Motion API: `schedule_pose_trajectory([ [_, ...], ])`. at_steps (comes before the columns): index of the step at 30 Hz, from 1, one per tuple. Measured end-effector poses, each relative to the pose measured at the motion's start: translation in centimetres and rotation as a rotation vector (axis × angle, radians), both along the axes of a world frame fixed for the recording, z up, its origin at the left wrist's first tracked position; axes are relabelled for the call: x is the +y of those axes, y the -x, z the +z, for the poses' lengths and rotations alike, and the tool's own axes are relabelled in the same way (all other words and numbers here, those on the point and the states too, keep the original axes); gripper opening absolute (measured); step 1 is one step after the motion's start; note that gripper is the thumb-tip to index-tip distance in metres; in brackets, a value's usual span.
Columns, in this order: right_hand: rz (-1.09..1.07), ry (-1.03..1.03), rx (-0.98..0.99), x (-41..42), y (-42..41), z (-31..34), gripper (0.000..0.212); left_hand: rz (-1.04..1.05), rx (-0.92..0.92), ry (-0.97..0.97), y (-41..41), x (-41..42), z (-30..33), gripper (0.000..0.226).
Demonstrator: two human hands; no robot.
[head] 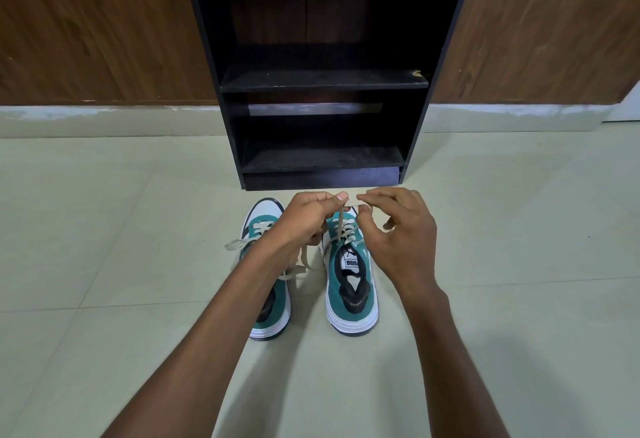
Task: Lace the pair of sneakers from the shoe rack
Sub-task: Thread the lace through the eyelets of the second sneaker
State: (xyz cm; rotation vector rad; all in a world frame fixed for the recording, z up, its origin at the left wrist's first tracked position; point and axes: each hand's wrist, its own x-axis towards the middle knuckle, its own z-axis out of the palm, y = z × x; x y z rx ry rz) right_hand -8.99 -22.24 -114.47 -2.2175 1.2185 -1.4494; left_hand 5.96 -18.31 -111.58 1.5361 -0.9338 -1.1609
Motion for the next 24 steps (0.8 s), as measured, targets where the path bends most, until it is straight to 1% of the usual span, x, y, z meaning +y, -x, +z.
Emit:
schedule_pose_trajectory([
  [1, -0.003, -0.024, -0.024, 0.2, 0.0, 0.3, 0.015, 0.01, 0.008, -0.001, 0.0, -0.1, -0.1, 0.05],
  [2, 0.007, -0.094, -0.08, 0.4, 0.1, 0.7, 0.014, 0.021, 0.015, -0.003, 0.1, -0.1, -0.1, 0.049],
  [4, 0.048, -0.316, -0.267, 0.9, 0.0, 1.8, 0.021, 0.049, 0.025, 0.003, 0.2, -0.2, 0.0, 0.042],
  [5, 0.073, -0.395, -0.377, 1.1, 0.1, 2.4, 0.023, 0.064, 0.028, 0.008, 0.2, -0.3, -0.1, 0.038],
  [7, 0.093, -0.459, -0.555, 1.2, 0.4, 3.1, 0.021, 0.096, 0.025, 0.01, 0.0, -0.3, -0.2, 0.033],
  [8, 0.088, -0.469, -0.59, 1.2, 0.6, 3.4, 0.02, 0.112, 0.021, 0.009, -0.1, -0.3, -0.3, 0.032],
  [9, 0.076, -0.475, -0.572, 1.1, 0.9, 3.6, 0.02, 0.123, 0.016, 0.007, -0.3, -0.4, -0.5, 0.031],
  [11, 0.052, -0.501, -0.411, 1.0, 1.2, 3.6, 0.018, 0.125, -0.003, 0.003, -0.4, -0.4, -0.7, 0.03],
  [14, 0.097, -0.662, -0.167, 0.9, 1.1, 3.5, 0.021, 0.08, -0.038, 0.007, 0.0, -0.2, -0.2, 0.026],
  [15, 0.114, -0.702, -0.116, 0.9, 1.1, 3.3, 0.022, 0.067, -0.045, 0.018, 0.2, -0.2, -0.1, 0.026],
  [17, 0.126, -0.703, -0.075, 0.7, 1.2, 2.8, 0.019, 0.071, -0.078, 0.046, 0.3, -0.2, -0.2, 0.027],
  [18, 0.119, -0.681, -0.065, 0.6, 1.3, 2.6, 0.017, 0.093, -0.12, 0.071, 0.0, -0.3, -0.5, 0.028],
  [20, 0.061, -0.63, -0.005, 0.2, 1.7, 2.1, 0.016, 0.141, -0.288, 0.101, -0.8, -0.4, -1.3, 0.027],
  [22, -0.05, -0.613, 0.077, -0.2, 2.1, 1.4, 0.013, 0.156, -0.442, 0.063, -2.0, -0.4, -2.1, 0.025],
  [24, -0.177, -0.633, 0.142, -0.4, 2.4, 0.7, 0.012, 0.144, -0.564, 0.001, -3.2, -0.4, -3.3, 0.026],
])
